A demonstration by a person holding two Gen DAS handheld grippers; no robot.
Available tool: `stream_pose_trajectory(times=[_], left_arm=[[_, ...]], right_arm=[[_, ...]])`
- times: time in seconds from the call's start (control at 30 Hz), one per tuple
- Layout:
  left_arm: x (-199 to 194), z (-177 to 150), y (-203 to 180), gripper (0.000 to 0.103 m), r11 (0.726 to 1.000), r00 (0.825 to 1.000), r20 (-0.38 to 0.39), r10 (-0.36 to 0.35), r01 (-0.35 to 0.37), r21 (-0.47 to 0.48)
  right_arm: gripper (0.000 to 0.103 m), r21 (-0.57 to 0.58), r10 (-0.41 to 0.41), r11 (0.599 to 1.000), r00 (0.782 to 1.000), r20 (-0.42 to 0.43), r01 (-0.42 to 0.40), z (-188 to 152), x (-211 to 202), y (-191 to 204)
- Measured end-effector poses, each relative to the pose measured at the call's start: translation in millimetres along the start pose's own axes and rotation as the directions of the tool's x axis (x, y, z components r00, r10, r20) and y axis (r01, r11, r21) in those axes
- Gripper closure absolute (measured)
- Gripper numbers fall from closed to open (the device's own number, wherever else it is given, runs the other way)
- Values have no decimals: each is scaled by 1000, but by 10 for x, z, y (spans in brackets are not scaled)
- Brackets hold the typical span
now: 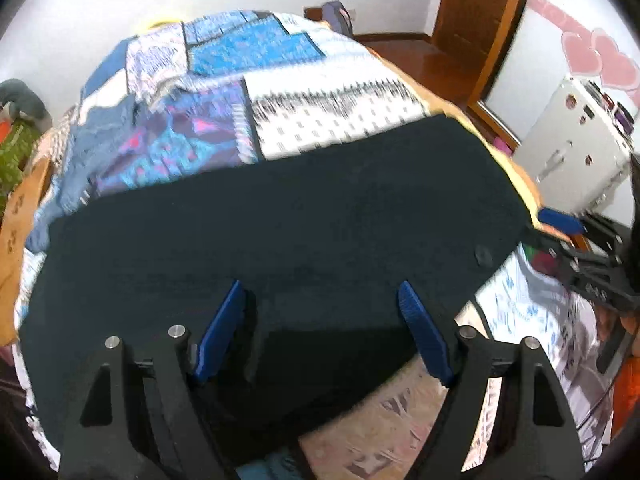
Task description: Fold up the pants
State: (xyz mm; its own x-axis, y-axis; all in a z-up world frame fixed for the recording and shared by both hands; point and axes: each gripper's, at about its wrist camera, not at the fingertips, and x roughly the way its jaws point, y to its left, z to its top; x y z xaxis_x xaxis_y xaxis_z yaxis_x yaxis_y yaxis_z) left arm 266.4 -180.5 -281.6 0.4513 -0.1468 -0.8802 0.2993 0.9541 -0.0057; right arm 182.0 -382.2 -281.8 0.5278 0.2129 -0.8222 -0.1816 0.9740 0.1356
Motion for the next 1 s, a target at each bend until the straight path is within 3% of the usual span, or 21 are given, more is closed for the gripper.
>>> stream_pose_trajectory(times=[0.1,0.23,0.37,0.43,0.57,0.6,0.77,1.0], left_arm=[[86,287,106,23,1000,999,-30,-27,27,1],[414,544,201,23,1000,994,-108,19,-19,1],[798,578,310,25,990,977,-158,141,-138,30],[820,581,389,24,988,980,-123,155,-153,22],[767,653,595,26,957,953,-89,289,-289,7],[749,668,642,27,955,951,-91,294,-295,0],[408,602,686,29,977,976,-54,211,-212,-14],[84,354,180,29,995,998,-24,58,-56,79]], right_arm=[[59,20,16,1000,999,42,-17,54,-100,28],[56,91,74,992,993,89,-82,49,-126,54],[47,158,77,983,992,104,-93,-32,-81,103],[47,191,75,977,992,103,-94,-85,-56,101],[47,257,86,960,992,94,-107,-174,-23,34],[47,272,88,956,992,94,-110,-193,-32,1],[47,334,92,935,991,94,-119,-243,-25,-88],[47,364,148,914,983,110,-179,-265,15,4]])
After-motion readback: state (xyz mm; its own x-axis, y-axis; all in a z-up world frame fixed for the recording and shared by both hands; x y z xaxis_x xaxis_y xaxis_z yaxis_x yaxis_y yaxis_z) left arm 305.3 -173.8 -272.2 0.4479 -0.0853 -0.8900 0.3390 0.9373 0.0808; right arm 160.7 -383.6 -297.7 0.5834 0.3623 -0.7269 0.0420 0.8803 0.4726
